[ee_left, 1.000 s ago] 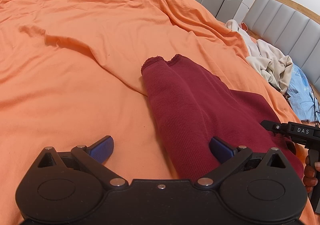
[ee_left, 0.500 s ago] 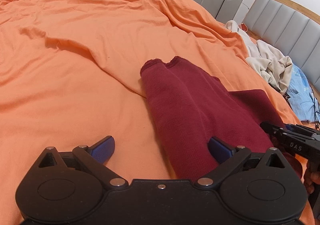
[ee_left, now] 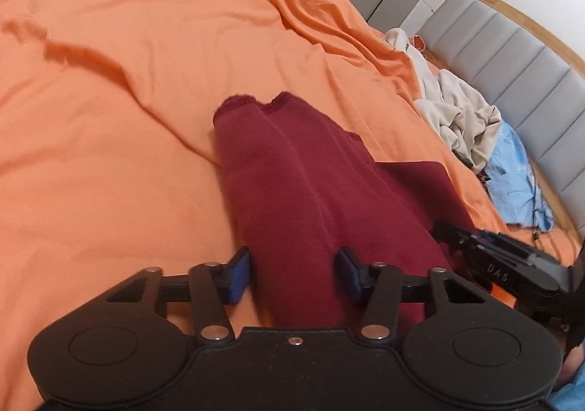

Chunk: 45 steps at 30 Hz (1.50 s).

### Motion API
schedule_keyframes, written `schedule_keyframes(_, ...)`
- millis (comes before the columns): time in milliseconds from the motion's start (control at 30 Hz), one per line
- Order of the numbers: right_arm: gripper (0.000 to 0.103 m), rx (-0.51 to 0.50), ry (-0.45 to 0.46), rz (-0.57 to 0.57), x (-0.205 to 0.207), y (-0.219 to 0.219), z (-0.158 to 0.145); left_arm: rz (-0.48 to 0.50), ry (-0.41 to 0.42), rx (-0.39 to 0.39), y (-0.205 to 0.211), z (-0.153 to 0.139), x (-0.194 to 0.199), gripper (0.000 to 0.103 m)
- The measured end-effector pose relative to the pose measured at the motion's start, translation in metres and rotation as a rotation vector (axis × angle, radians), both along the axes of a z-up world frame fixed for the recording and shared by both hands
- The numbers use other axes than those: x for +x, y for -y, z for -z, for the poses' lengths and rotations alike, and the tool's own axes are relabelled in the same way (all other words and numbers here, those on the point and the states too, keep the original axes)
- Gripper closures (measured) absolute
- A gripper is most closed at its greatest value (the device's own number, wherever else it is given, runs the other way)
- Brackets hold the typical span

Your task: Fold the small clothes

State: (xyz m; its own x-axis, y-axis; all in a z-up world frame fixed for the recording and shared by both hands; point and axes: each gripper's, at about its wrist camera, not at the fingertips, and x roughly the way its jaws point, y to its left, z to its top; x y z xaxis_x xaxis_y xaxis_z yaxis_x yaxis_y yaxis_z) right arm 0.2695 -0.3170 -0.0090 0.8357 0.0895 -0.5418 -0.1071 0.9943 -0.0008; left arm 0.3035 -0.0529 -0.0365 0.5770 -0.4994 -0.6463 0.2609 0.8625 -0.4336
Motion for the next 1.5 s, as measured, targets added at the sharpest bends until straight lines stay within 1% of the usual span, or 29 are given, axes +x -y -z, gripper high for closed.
schedule_keyframes(33,0.084,-0.004,0.011,-0.003,0.0,-0.002,-0.003,0.0,0.017,0.016,0.003,-0.003,-0.002,0.062)
schedule_keyframes(133,0.085,-0.011,0.059,-0.017,-0.004,-0.009,-0.014,0.012,0.063,0.046,0.007,-0.016,-0.006,0.069)
schedule_keyframes(267,0.085,0.013,0.122,-0.033,-0.005,-0.023,-0.03,0.027,0.123,0.062,0.007,-0.035,-0.012,0.071)
schedule_keyframes(367,0.085,0.042,0.168,-0.068,-0.003,-0.038,-0.038,0.032,0.162,0.077,-0.001,-0.05,-0.017,0.072)
schedule_keyframes(467,0.085,0.061,0.205,-0.109,0.004,-0.061,-0.038,0.008,0.212,0.11,-0.018,-0.064,-0.023,0.072)
schedule_keyframes(567,0.085,0.089,0.22,-0.159,0.014,-0.087,-0.033,-0.042,0.238,0.128,-0.042,-0.073,-0.027,0.072)
schedule_keyframes(667,0.085,0.107,0.211,-0.208,0.02,-0.111,-0.032,-0.106,0.248,0.141,-0.07,-0.078,-0.03,0.072)
schedule_keyframes(800,0.085,0.107,0.196,-0.25,0.023,-0.129,-0.027,-0.176,0.248,0.133,-0.102,-0.083,-0.035,0.072)
schedule_keyframes(867,0.085,0.098,0.171,-0.242,0.026,-0.131,-0.019,-0.197,0.247,0.143,-0.113,-0.081,-0.038,0.072)
schedule_keyframes(967,0.085,0.096,0.112,-0.199,0.034,-0.125,-0.008,-0.199,0.2,0.163,-0.121,-0.068,-0.036,0.072)
schedule_keyframes(1033,0.085,0.096,0.078,-0.174,0.037,-0.121,-0.003,-0.199,0.177,0.189,-0.121,-0.058,-0.035,0.072)
schedule_keyframes(1167,0.084,0.071,0.021,-0.153,0.042,-0.12,0.008,-0.197,0.164,0.234,-0.12,-0.045,-0.035,0.07)
schedule_keyframes(1267,0.083,0.048,-0.004,-0.147,0.042,-0.123,0.014,-0.185,0.175,0.296,-0.114,-0.039,-0.036,0.068)
schedule_keyframes(1367,0.082,0.047,-0.019,-0.143,0.041,-0.122,0.017,-0.175,0.197,0.351,-0.106,-0.036,-0.039,0.067)
schedule_keyframes(1500,0.08,0.058,-0.033,-0.137,0.039,-0.12,0.019,-0.175,0.213,0.394,-0.1,-0.034,-0.041,0.064)
